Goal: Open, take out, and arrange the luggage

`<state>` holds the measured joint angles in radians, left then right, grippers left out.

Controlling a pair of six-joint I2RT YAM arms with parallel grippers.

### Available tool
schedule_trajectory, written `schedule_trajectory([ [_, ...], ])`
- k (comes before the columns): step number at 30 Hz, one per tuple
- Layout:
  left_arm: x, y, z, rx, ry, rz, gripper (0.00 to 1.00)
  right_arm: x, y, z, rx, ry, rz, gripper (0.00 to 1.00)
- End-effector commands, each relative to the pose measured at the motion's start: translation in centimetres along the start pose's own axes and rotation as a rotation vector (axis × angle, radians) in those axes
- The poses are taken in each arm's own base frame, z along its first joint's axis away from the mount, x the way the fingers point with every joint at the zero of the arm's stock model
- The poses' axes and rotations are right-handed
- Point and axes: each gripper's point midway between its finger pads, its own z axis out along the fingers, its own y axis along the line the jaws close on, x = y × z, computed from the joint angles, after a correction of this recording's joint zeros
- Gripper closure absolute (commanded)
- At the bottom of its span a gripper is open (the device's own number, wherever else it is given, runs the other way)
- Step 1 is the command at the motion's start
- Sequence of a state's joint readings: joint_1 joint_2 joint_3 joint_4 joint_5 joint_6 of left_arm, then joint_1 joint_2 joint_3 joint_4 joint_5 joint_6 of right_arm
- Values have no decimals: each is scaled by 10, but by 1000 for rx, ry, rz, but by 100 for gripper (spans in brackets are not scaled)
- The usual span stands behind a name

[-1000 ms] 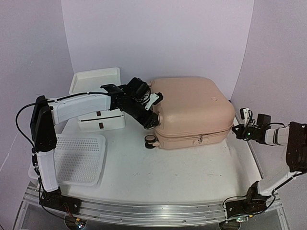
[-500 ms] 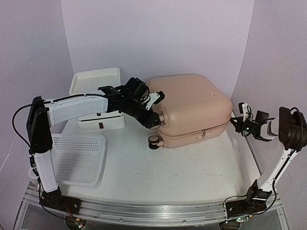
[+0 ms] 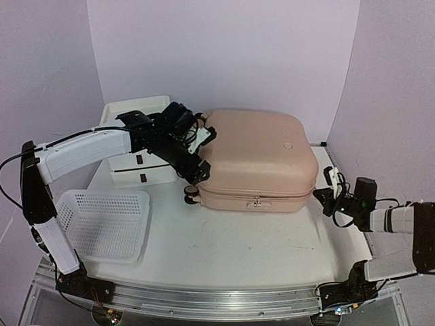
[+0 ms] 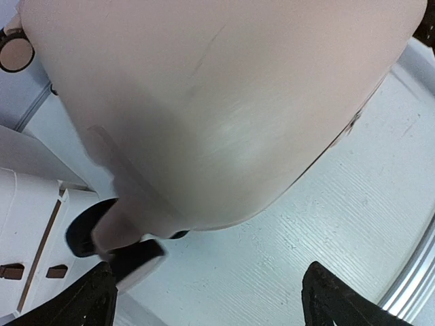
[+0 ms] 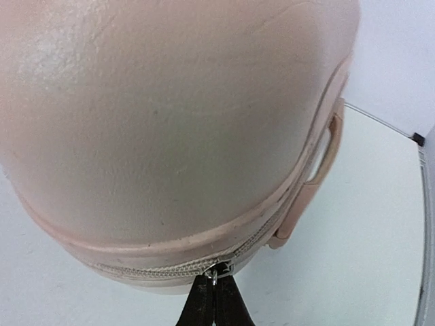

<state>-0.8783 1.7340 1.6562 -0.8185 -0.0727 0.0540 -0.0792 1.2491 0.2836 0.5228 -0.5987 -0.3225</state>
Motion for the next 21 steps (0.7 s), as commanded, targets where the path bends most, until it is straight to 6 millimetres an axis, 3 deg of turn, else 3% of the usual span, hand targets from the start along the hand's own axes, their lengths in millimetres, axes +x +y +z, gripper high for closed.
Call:
schedule_trajectory([
  [1,-45,-18,-59,10,-146,33,4,-41,73,-20,-224,-109,-59,100],
  [5,-69,-52,-69,93,-202,53,4,-32,114,-42,-354,-16,-33,100],
  [9,-99,-92,-63,155,-247,90,8,-15,162,-46,-530,75,-81,100],
  [14,-133,-133,-47,182,-305,141,13,-9,193,-47,-641,162,-88,100],
  [16,-140,-146,-40,193,-319,178,12,-13,198,-47,-638,162,-77,100],
  [21,-144,-171,-22,242,-325,241,10,-8,178,-46,-494,223,-43,100],
])
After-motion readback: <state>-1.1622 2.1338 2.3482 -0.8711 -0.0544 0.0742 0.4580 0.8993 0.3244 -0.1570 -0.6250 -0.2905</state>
